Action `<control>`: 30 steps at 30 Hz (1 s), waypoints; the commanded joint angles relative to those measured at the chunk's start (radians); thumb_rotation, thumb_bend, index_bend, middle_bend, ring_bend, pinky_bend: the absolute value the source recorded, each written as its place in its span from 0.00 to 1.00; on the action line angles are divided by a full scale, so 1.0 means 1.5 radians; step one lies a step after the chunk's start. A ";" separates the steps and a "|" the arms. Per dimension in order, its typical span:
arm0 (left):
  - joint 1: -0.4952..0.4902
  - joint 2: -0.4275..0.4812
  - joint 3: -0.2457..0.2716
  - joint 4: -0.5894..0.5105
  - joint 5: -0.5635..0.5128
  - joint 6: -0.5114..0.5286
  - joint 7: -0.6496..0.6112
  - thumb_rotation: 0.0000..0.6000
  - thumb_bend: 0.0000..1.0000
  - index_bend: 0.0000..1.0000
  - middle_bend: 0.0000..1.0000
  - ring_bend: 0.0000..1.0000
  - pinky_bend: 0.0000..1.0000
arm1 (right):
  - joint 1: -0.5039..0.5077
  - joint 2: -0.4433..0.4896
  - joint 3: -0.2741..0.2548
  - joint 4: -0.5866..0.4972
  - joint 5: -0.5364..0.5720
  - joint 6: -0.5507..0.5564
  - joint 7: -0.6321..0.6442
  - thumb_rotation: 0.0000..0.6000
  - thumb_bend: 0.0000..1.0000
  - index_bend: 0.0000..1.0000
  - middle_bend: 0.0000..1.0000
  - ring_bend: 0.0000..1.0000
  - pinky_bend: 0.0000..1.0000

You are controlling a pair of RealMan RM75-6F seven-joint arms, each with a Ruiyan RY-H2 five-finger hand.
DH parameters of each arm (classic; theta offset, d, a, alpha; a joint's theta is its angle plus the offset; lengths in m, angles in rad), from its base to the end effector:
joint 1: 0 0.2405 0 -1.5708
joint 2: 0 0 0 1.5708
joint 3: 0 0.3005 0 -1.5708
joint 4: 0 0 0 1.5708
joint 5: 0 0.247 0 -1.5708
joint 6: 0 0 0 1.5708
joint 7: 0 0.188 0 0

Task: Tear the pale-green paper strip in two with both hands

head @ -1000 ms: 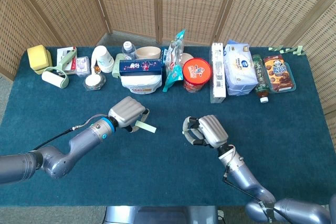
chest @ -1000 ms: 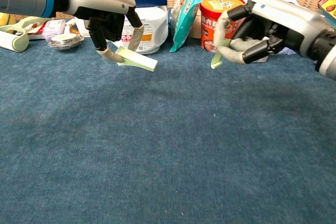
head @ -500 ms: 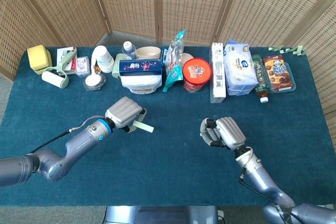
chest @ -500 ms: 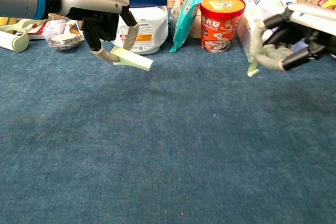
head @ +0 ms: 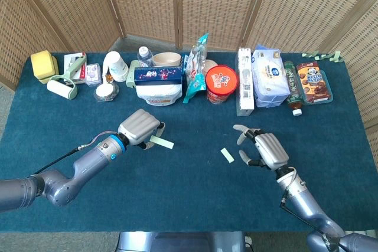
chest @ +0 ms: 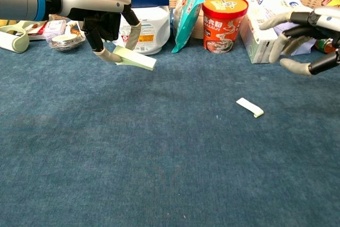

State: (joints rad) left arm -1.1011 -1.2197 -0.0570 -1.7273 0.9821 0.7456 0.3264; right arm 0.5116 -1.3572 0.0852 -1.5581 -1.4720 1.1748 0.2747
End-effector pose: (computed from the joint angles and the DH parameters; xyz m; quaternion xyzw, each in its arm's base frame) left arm -0.0775 0.4360 -0.0140 -0.8499 -0.2931 -0.2968 0.3219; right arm -0.2327 -0.3590 0.0122 0.6426 -0.4753 0.5000 0.3333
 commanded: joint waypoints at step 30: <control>0.076 0.045 -0.005 -0.056 0.017 0.094 0.002 0.80 0.28 0.20 0.46 0.45 0.70 | -0.032 0.016 0.023 0.011 0.025 0.024 -0.009 1.00 0.46 0.15 0.44 0.25 0.28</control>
State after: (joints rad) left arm -1.0148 -1.1770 -0.0691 -1.7857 0.9925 0.8562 0.3410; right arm 0.4700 -1.3368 0.1174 -1.5429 -1.4443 1.2093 0.2718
